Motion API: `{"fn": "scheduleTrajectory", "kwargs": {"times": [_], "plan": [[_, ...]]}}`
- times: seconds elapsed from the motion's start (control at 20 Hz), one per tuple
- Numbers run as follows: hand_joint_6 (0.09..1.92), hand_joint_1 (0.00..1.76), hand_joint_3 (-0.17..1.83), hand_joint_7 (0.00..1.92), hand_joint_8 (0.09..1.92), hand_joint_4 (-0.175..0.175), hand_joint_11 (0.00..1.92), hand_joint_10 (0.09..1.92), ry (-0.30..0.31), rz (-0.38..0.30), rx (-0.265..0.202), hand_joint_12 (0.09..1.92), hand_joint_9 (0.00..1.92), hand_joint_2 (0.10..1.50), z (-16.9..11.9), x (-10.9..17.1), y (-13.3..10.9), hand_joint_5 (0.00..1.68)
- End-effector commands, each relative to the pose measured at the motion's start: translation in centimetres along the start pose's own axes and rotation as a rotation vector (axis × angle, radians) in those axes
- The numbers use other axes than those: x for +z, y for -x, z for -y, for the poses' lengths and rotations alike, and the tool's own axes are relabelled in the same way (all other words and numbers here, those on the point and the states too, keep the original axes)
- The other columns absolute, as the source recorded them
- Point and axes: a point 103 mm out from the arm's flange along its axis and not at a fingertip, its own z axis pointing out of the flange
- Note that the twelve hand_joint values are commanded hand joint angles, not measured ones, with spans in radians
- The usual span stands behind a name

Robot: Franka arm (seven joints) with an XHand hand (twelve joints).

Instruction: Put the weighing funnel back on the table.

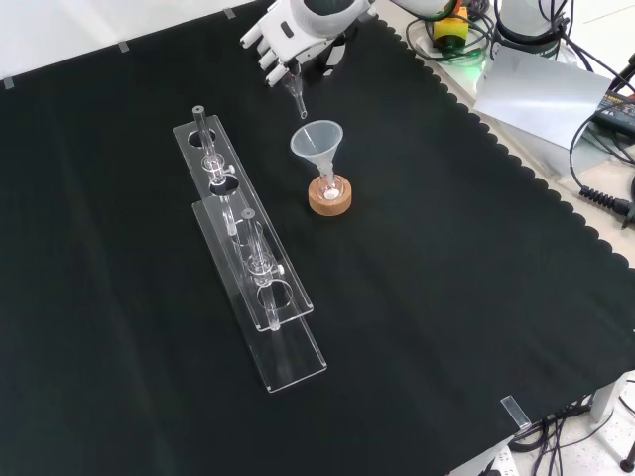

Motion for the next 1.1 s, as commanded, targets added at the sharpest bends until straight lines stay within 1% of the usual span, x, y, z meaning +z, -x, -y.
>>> {"fn": "scheduleTrajectory", "kwargs": {"times": [0.05, 0.3, 0.6, 0.95, 1.1], "plan": [[1.01, 1.09, 0.78, 0.9, 0.71, 0.174, 0.61, 0.45, -0.001, -0.029, -0.003, 1.19, 1.09, 0.67, -0.3, 0.2, 0.3, 1.11], [1.01, 1.09, 0.78, 0.9, 0.71, 0.173, 0.61, 0.44, -0.005, -0.071, -0.003, 1.19, 1.09, 0.67, -0.8, 1.0, 0.6, 1.11], [1.01, 1.08, 0.78, 0.9, 0.71, 0.17, 0.61, 0.44, -0.018, -0.087, 0.0, 1.19, 1.09, 0.68, -1.7, 2.5, 0.8, 1.11], [1.02, 1.09, 0.78, 0.92, 0.72, 0.165, 0.61, 0.45, 0.004, -0.144, 0.015, 1.19, 1.11, 0.68, -2.8, 4.4, 1.0, 1.1], [1.02, 1.09, 0.78, 0.92, 0.72, 0.163, 0.61, 0.45, 0.004, -0.164, 0.01, 1.19, 1.11, 0.68, -3.2, 5.2, 1.1, 1.1]]}}
